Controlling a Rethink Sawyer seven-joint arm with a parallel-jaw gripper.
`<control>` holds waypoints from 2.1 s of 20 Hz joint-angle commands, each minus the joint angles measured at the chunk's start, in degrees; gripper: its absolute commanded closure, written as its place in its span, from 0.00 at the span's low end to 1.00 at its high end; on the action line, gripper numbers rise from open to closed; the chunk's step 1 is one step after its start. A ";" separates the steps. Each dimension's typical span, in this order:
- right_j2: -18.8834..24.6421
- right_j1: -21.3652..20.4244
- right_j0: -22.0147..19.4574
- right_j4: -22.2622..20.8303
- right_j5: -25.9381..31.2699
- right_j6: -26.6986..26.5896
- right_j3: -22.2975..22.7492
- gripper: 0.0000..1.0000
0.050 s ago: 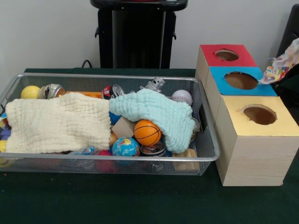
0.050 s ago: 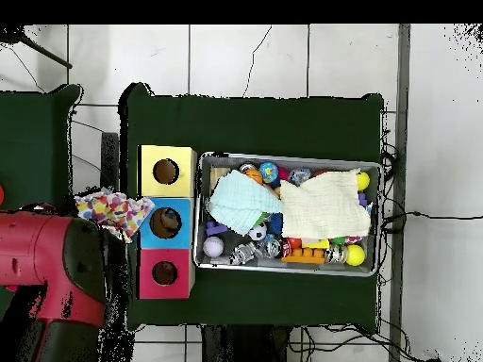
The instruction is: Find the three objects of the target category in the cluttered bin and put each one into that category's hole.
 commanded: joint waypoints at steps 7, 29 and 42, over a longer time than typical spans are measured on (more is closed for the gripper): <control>2.39 0.90 -4.10 -0.91 5.60 13.67 -1.56 1.00; 5.53 6.99 -7.47 -0.25 5.71 12.95 -7.62 1.00; 5.55 8.87 -7.09 0.59 3.91 13.75 -8.95 1.00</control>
